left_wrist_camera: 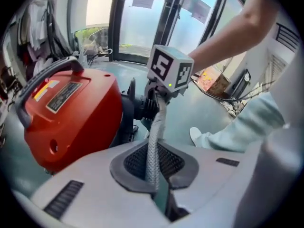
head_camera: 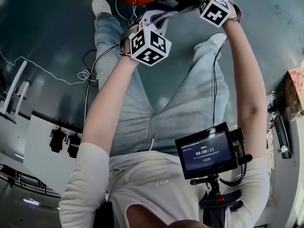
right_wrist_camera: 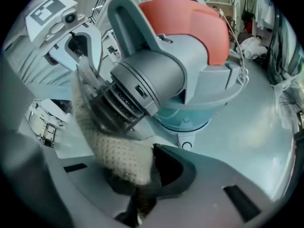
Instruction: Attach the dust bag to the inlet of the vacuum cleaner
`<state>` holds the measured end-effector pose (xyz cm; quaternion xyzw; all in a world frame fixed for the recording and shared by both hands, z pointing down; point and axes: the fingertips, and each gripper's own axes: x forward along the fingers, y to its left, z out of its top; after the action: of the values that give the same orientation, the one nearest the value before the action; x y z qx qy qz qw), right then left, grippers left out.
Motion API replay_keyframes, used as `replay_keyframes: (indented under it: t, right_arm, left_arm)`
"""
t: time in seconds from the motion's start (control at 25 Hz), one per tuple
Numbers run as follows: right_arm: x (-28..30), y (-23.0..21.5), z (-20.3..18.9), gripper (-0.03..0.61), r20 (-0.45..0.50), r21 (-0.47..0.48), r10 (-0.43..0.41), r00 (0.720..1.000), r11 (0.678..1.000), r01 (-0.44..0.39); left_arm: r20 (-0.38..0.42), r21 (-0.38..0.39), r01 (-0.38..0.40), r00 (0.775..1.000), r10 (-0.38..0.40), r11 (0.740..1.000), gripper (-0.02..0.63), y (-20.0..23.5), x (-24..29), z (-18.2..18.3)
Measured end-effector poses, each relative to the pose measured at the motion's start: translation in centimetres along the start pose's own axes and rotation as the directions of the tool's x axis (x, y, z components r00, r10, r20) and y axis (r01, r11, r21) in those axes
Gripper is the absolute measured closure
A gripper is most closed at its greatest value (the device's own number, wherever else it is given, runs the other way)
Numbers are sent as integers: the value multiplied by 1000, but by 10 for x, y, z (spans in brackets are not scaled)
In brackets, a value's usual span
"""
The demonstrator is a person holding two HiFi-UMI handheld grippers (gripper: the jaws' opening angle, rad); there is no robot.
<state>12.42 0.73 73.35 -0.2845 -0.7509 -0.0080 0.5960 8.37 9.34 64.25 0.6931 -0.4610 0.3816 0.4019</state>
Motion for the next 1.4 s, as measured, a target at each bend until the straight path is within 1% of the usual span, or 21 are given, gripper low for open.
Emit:
replay_keyframes:
  t: [0.08, 0.12, 0.16, 0.2, 0.24, 0.28, 0.36, 0.44, 0.56, 0.64, 0.72, 0.8, 0.88, 0.96, 1.0, 1.04, 1.16, 1.24, 1.28, 1.32, 1.4]
  right_arm:
    - [-7, 0, -4, 554, 18, 65, 39, 999, 997, -40]
    - [-13, -1, -6, 530, 37, 126, 70, 997, 989, -75]
    - [-18, -3, -8, 492, 56, 187, 103, 993, 976, -112]
    - [-24, -5, -10, 411, 69, 231, 133, 989, 962, -146]
    - [-30, -6, -11, 352, 75, 254, 159, 984, 952, -173]
    - [-36, -7, -12, 315, 81, 263, 178, 981, 945, -193]
    - [-50, -8, -12, 313, 120, 287, 193, 974, 933, -220]
    - [-66, -12, -11, 313, 176, 322, 179, 968, 919, -228]
    - [-91, -21, -15, 313, 241, 370, 104, 965, 909, -190]
    - [-105, -28, -19, 313, 291, 411, 24, 956, 900, -148]
    - [-118, -32, -19, 313, 361, 475, -79, 929, 873, -110]
    - [-122, -22, -21, 313, 407, 538, -160, 899, 837, -94]
    - [-108, 9, -29, 313, 403, 579, -172, 899, 809, -104]
    - [-77, 46, -34, 313, 395, 615, -158, 905, 778, -132]
    - [-60, 59, -31, 313, 400, 626, -171, 900, 769, -132]
    - [-47, 63, -25, 313, 416, 628, -208, 885, 770, -114]
    - [-36, 49, 0, 313, 498, 616, -360, 789, 787, -29]
    - [-38, 35, 14, 313, 526, 626, -422, 738, 780, 0]
    - [-40, 28, 21, 313, 529, 637, -443, 724, 771, 7]
    - [-41, 21, 25, 293, 523, 645, -455, 721, 764, 15]
    - [-41, 13, 25, 287, 519, 643, -461, 720, 765, 27]
  left_arm:
    - [17, -107, 73, 997, -71, 992, 596, 3, 7, -1]
    - [37, -149, 132, 991, -128, 980, 595, 4, 9, 0]
    - [54, -164, 189, 982, -182, 968, 587, 3, 9, 2]
    - [59, -156, 228, 973, -222, 961, 543, 4, 8, 2]
    - [51, -136, 248, 969, -243, 959, 536, 4, 7, 0]
    - [39, -117, 252, 968, -249, 961, 521, 5, 6, -3]
    - [22, -107, 246, 969, -245, 963, 520, 8, 6, -10]
    - [20, -120, 238, 971, -237, 964, 520, 13, 5, -15]
    - [17, -117, 233, 972, -232, 965, 520, 18, 6, -18]
    - [16, -108, 225, 974, -224, 968, 520, 22, 6, -21]
    - [21, -108, 226, 974, -225, 968, 512, 24, 7, -28]
    - [16, -109, 230, 973, -230, 967, 483, 25, 7, -38]
    - [10, -110, 232, 973, -232, 966, 480, 26, 7, -44]
    - [14, -119, 238, 971, -238, 964, 480, 25, 4, -44]
    - [17, -124, 240, 971, -240, 963, 480, 25, 2, -42]
    - [17, -125, 242, 970, -242, 962, 480, 25, 0, -38]
    - [12, -97, 252, 968, -252, 963, 480, 24, -9, -21]
    - [13, -72, 259, 966, -258, 963, 480, 22, -17, -11]
    - [14, -58, 263, 965, -263, 963, 480, 22, -21, -7]
    - [14, -41, 268, 963, -267, 963, 480, 23, -24, -4]
    - [8, -6, 271, 963, -271, 963, 480, 29, -26, 1]
